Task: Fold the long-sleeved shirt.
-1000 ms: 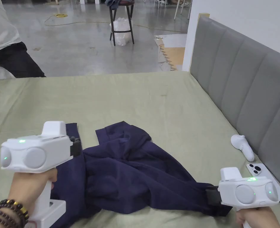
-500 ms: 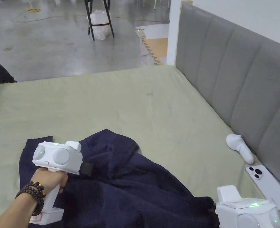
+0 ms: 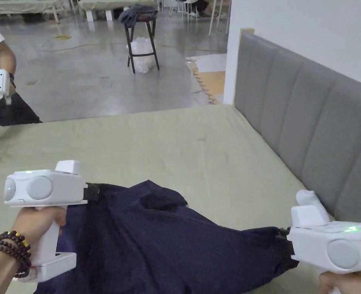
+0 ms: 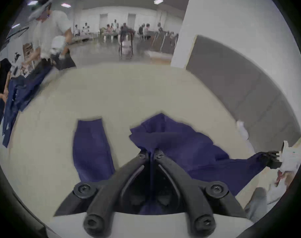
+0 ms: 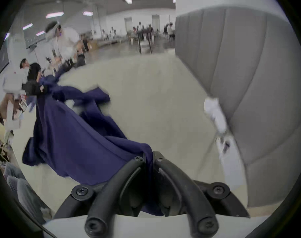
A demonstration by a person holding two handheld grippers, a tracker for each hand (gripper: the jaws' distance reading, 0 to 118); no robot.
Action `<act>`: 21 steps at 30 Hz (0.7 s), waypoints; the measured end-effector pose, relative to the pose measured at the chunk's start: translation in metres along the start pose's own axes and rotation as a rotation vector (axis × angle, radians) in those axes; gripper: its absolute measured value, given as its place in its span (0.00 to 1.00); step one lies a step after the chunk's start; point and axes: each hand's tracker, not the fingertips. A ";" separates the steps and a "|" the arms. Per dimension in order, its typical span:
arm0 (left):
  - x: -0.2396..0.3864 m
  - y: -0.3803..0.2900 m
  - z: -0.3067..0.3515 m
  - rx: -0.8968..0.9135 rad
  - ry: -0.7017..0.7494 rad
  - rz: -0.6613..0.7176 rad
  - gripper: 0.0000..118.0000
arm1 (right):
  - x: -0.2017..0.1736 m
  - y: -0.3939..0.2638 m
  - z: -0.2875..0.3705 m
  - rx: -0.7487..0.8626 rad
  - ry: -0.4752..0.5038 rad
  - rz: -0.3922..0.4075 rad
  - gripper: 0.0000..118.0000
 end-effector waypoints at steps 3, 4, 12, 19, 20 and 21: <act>-0.025 0.052 0.053 0.138 -0.002 0.037 0.06 | -0.012 0.070 0.038 0.133 0.042 0.044 0.05; -0.030 0.072 0.079 0.208 0.004 0.055 0.06 | -0.018 0.098 0.052 0.184 0.036 0.078 0.05; -0.049 0.226 0.212 0.523 0.074 0.079 0.06 | -0.073 0.336 0.146 0.496 0.021 0.170 0.05; -0.047 0.319 0.264 0.657 0.139 0.095 0.06 | -0.093 0.478 0.197 0.603 0.032 0.127 0.05; -0.047 0.328 0.265 0.656 0.148 0.099 0.06 | -0.095 0.488 0.198 0.604 0.017 0.132 0.05; -0.047 0.338 0.265 0.658 0.159 0.111 0.06 | -0.092 0.498 0.196 0.604 -0.004 0.137 0.05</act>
